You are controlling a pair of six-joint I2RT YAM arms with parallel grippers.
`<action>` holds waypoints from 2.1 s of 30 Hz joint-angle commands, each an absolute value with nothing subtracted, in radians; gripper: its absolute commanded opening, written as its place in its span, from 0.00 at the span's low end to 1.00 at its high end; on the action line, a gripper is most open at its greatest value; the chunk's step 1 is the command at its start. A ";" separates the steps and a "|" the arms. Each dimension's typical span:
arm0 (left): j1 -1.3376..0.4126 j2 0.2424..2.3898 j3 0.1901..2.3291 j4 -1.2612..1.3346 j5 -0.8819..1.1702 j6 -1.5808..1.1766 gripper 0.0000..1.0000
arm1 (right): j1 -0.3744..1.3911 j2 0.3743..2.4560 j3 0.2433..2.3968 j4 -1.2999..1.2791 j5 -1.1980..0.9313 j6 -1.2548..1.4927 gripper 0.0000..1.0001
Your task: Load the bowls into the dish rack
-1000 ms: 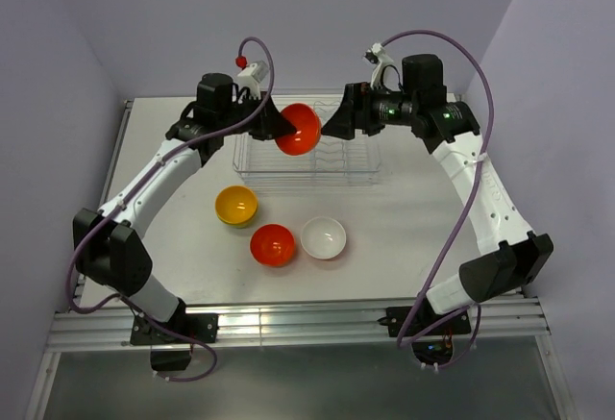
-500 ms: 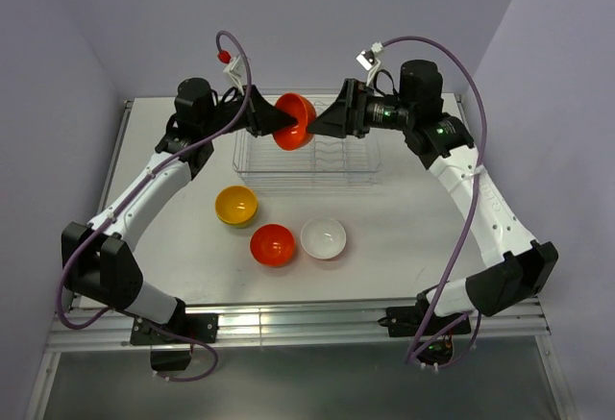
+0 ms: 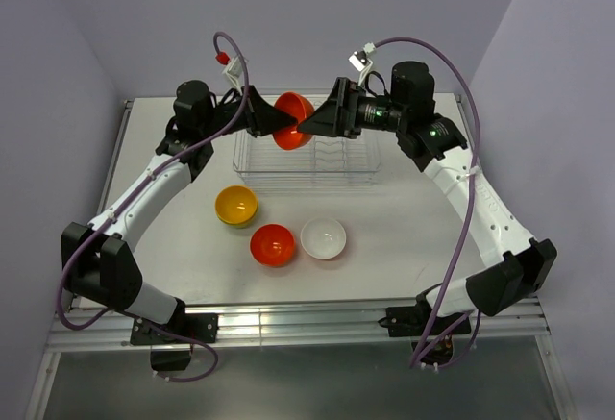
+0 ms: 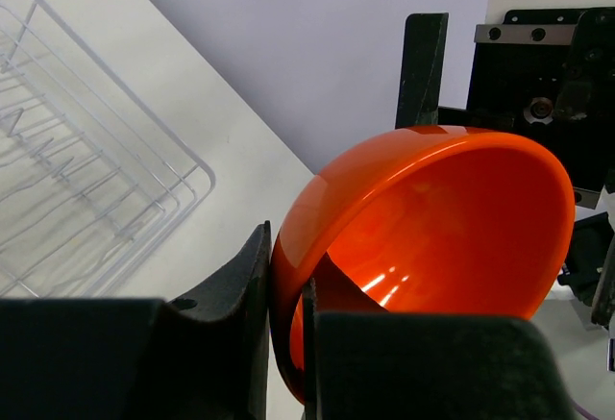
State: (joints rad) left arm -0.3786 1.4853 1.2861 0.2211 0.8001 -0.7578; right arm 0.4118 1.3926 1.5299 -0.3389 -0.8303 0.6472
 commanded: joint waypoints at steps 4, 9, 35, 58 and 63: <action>-0.380 1.433 1.284 0.279 0.822 -0.770 0.00 | 0.422 1.399 1.545 -0.317 -0.767 0.627 0.95; -0.380 1.430 1.279 0.273 0.821 -0.769 0.00 | 0.422 1.391 1.533 -0.325 -0.739 0.598 0.86; -0.396 1.457 1.310 0.206 0.795 -0.738 0.01 | 0.440 1.373 1.534 -0.337 -0.719 0.563 0.40; -0.382 1.468 1.325 0.097 0.756 -0.680 0.69 | 0.394 1.385 1.560 -0.348 -0.718 0.551 0.00; -0.370 1.457 1.333 0.063 0.716 -0.669 0.99 | 0.385 1.394 1.549 -0.357 -0.690 0.546 0.00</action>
